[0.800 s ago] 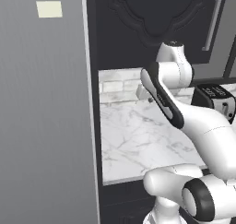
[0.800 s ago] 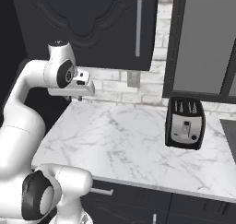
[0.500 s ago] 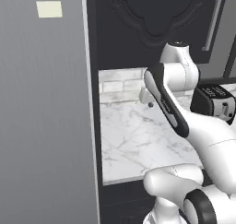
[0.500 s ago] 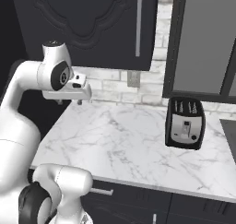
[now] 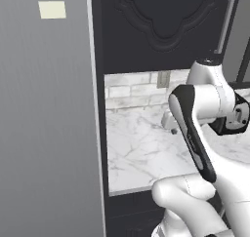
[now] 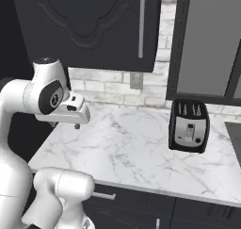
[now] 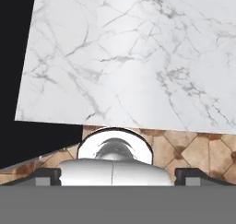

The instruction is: Navigate to the stand mixer.

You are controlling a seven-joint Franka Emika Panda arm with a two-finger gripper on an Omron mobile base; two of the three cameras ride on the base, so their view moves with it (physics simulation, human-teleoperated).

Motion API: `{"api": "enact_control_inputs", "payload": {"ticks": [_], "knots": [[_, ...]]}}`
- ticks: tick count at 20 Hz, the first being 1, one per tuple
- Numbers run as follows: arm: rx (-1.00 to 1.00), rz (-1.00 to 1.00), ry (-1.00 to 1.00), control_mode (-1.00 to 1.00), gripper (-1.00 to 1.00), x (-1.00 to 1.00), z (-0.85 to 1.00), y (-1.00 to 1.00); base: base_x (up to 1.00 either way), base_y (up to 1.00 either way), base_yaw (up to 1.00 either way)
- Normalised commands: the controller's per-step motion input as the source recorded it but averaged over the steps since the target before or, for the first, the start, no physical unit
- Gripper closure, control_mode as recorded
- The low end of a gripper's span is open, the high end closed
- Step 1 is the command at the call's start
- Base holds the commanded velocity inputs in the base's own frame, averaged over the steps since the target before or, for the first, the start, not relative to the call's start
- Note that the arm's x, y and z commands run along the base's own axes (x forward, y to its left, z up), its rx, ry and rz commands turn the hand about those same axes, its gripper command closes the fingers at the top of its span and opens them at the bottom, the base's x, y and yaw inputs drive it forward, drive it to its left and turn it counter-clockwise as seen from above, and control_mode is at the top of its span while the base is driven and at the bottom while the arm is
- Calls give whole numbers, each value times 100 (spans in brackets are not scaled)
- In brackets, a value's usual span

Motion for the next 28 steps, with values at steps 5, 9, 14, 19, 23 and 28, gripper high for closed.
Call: {"api": "enact_control_inputs", "payload": {"ticks": [5,9,14,19,23,28], "knots": [[0,-4,3,100,-100,-13,-9,-36,-8,-39,-2],[0,0,0,100,-100,0,0,0,-38,-100,-4],[0,0,0,100,-100,0,0,0,-43,-100,-7],[0,0,0,100,-100,0,0,0,-56,-100,-10],[0,0,0,100,-100,0,0,0,-39,-97,-24],[0,0,0,100,-100,0,0,0,1,-45,-65]]}}
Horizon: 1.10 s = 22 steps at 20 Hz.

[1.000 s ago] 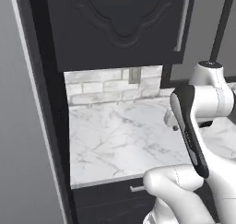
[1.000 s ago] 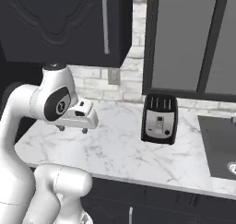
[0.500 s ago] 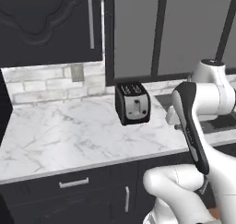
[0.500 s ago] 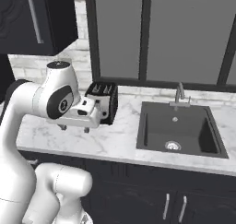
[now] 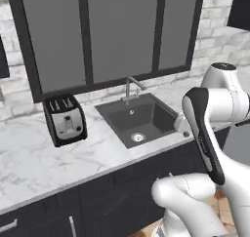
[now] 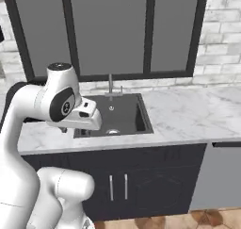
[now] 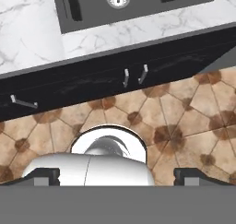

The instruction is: Navigate to the stand mixer.

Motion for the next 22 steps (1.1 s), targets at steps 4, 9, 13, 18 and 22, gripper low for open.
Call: {"api": "enact_control_inputs", "payload": {"ticks": [4,9,13,18,22], "knots": [[0,0,0,100,-100,0,0,0,4,-16,-92],[0,0,0,100,-100,0,0,0,0,-34,-92],[0,0,0,100,-100,0,0,0,0,-51,-87],[0,0,0,100,-100,0,0,0,0,-30,-92],[0,0,0,100,-100,0,0,0,8,-11,-86]]}}
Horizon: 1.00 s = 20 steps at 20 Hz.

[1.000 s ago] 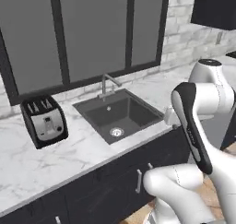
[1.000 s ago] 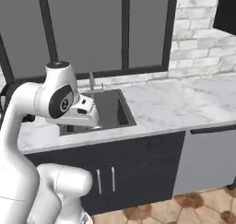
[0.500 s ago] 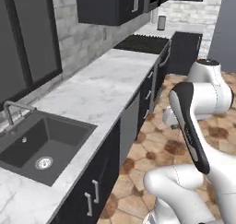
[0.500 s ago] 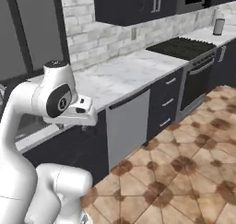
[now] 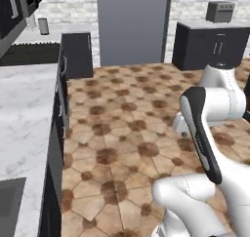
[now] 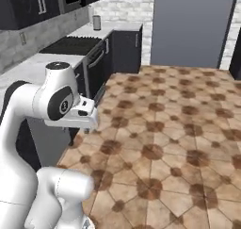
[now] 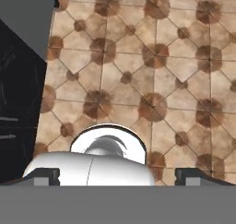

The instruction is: Navigate to the stand mixer.

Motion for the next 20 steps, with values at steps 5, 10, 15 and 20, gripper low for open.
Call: {"api": "enact_control_inputs", "payload": {"ticks": [5,10,15,20], "knots": [[0,0,0,100,-100,0,0,0,63,0,-69],[0,0,0,100,-100,0,0,0,83,-19,-57],[0,0,0,100,-100,0,0,0,76,-11,-61],[0,0,0,100,-100,0,0,0,79,-3,-63]]}}
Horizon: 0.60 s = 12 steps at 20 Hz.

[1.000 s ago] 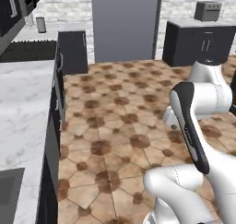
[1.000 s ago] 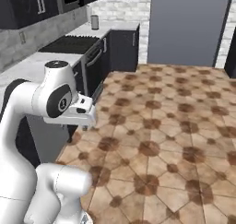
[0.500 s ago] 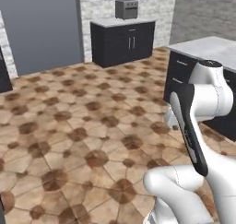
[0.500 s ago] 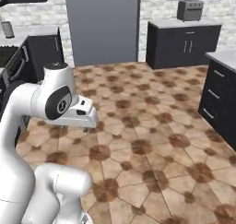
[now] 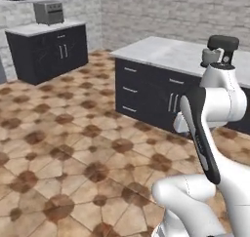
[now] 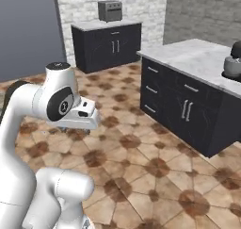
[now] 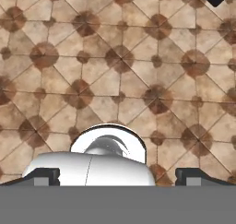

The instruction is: Navigate to the stand mixer.

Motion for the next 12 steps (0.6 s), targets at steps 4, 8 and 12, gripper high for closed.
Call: {"api": "enact_control_inputs", "payload": {"ticks": [4,8,12], "knots": [[0,0,0,100,-100,0,0,0,86,1,-65],[0,0,0,100,-100,0,0,0,88,13,-66],[0,0,0,100,-100,0,0,0,100,69,-58]]}}
